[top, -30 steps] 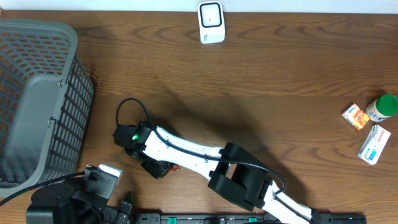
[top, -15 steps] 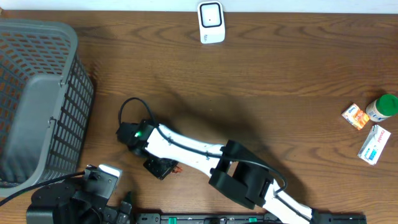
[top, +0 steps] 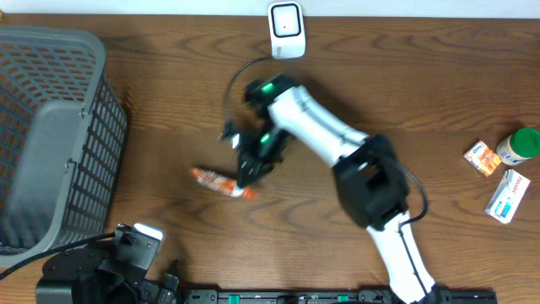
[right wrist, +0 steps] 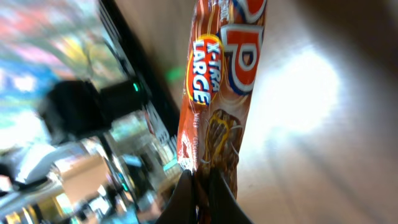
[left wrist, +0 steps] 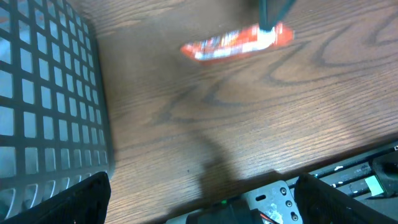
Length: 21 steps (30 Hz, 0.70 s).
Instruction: Scan the item barcode
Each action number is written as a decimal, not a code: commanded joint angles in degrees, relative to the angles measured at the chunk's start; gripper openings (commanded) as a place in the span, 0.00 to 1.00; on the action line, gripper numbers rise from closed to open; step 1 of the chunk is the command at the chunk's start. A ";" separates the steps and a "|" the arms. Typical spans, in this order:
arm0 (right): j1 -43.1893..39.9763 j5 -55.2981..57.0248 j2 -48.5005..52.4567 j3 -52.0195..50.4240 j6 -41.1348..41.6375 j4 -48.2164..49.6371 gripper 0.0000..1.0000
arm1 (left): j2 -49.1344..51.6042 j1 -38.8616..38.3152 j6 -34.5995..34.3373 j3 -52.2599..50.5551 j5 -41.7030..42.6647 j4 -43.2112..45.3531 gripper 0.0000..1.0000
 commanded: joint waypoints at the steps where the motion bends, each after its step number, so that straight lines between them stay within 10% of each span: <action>1: -5.03 -3.96 1.27 -2.12 -0.57 2.78 0.04 | -0.20 -0.17 0.33 0.37 -0.20 -0.13 0.95; 3: -8.11 1.18 1.70 -2.25 5.46 6.08 0.20 | -0.20 -0.17 0.33 0.37 -0.20 -0.13 0.95; 5: -10.38 6.08 1.77 -2.25 10.27 9.03 0.83 | -0.20 -0.17 0.33 0.37 -0.20 -0.15 0.95; 7: -12.09 14.82 1.77 -2.21 15.54 11.41 0.97 | -0.20 -0.17 0.33 0.37 -0.20 -0.13 0.95; 11: -13.55 23.30 1.77 -2.12 19.23 12.61 0.92 | -0.20 -0.17 0.33 0.37 -0.20 -0.13 0.95; 15: -12.98 20.37 1.53 -1.90 17.27 11.61 0.28 | -0.20 -0.17 0.33 0.37 -0.20 -0.15 0.95; 18: -10.95 20.92 0.68 -1.68 16.17 11.65 0.01 | -0.20 -0.17 0.33 0.37 -0.20 -0.13 0.95; 20: -9.27 22.05 0.26 -0.76 16.17 11.87 0.01 | -0.20 -0.17 0.33 0.37 -0.20 -0.15 0.95; 21: -8.28 23.04 0.26 -0.04 16.24 12.17 0.18 | -0.20 -0.17 0.33 0.37 -0.20 -0.13 0.95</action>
